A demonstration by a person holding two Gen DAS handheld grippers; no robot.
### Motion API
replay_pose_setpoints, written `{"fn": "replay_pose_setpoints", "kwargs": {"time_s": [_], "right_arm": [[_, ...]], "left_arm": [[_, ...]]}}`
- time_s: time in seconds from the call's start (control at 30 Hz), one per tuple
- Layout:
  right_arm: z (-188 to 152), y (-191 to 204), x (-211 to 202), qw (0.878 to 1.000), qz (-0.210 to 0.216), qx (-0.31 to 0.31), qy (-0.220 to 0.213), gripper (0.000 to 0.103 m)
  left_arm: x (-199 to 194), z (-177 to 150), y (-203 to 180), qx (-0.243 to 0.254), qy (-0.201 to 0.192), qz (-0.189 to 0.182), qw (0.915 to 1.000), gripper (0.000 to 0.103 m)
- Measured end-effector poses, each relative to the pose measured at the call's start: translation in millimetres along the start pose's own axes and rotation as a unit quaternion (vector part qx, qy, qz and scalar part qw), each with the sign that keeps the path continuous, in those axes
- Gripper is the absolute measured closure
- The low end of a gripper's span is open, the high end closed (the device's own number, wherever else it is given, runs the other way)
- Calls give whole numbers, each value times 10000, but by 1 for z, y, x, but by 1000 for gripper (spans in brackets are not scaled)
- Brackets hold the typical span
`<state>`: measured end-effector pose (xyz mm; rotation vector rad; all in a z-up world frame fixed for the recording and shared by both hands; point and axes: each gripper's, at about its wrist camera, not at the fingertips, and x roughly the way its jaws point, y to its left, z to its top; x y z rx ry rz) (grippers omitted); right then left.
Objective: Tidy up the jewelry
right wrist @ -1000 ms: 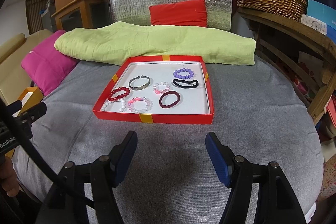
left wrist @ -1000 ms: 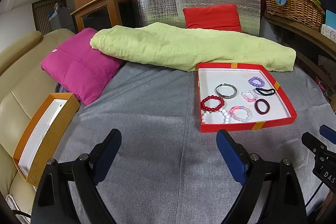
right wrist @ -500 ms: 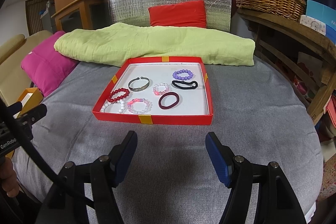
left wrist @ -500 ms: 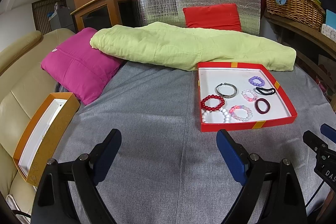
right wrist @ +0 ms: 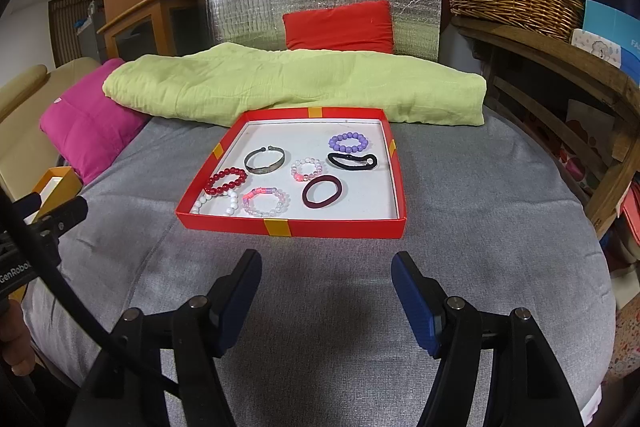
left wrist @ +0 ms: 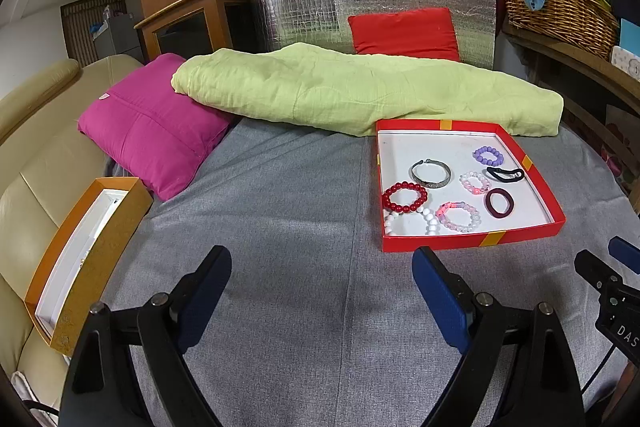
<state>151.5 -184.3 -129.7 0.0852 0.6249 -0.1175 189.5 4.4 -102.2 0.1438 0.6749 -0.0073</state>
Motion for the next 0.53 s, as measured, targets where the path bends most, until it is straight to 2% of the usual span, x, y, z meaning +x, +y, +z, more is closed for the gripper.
{"fn": "replay_pose_setpoints", "kwargs": {"time_s": [0.53], "right_arm": [[3,-6,1,10000,5,75,-16,32]], "left_arm": [[4,5,5,-67,15,-80,9999,11]]}}
